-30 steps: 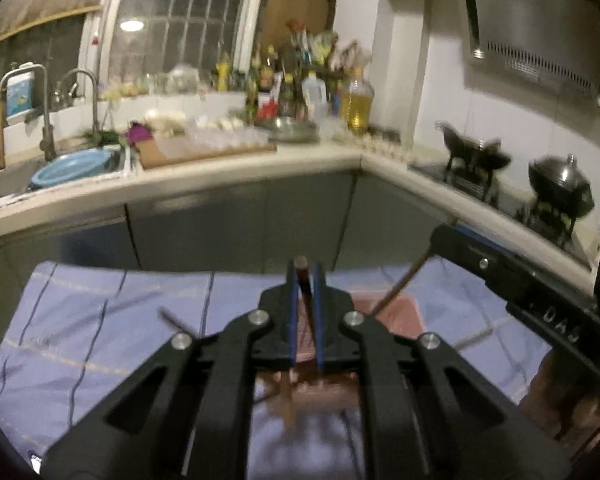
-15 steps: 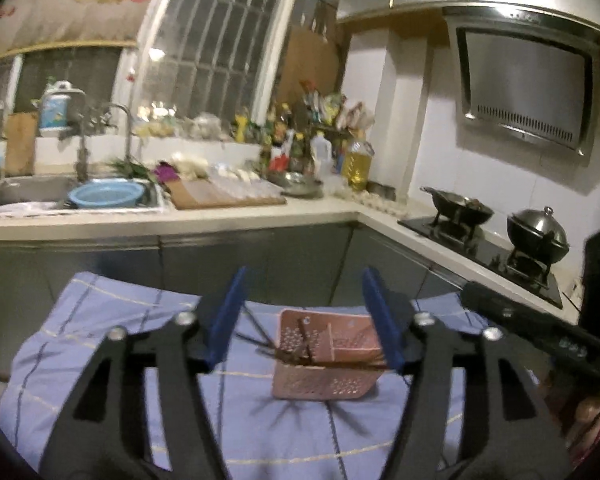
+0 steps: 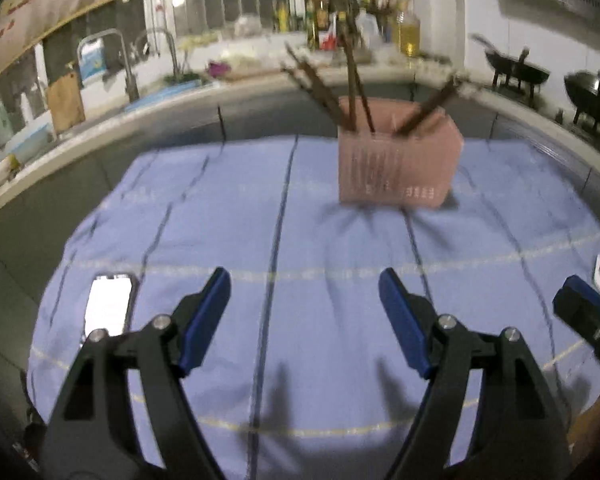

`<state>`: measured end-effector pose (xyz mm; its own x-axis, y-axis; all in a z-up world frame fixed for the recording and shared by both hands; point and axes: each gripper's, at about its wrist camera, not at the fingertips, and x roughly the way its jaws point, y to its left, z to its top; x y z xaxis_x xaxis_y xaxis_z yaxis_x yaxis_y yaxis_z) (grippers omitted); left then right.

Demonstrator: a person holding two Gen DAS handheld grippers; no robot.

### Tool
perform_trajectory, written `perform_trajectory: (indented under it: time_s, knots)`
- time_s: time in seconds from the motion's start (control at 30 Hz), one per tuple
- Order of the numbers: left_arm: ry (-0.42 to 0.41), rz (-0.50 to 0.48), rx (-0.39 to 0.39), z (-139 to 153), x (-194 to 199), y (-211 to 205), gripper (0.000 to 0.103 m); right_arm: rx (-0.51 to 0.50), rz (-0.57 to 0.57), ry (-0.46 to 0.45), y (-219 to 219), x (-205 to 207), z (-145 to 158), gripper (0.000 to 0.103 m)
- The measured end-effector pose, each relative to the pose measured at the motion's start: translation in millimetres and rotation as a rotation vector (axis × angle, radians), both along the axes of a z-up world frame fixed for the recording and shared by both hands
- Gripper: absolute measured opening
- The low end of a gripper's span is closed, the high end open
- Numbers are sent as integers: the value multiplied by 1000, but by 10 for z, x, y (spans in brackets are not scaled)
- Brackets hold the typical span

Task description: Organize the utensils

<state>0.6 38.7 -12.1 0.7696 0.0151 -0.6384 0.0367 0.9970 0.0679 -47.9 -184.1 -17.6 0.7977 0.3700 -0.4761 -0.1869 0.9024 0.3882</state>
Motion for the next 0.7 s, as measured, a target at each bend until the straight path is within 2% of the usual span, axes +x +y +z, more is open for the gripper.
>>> perform_trajectory:
  time_s: [0.13, 0.27, 0.43, 0.7]
  knots:
    - [35, 7, 1, -123, -55, -3, 74, 2, 8, 4, 60, -21, -4, 51]
    - [20, 16, 1, -79, -65, -26, 74, -3, 16, -26, 91, -51, 66, 51]
    - [28, 21, 7, -71, -38, -92, 74, 12, 22, -20, 72, -54, 60, 52]
    - [13, 15, 24, -35, -65, -145, 90, 35, 16, -6, 23, -39, 66, 51]
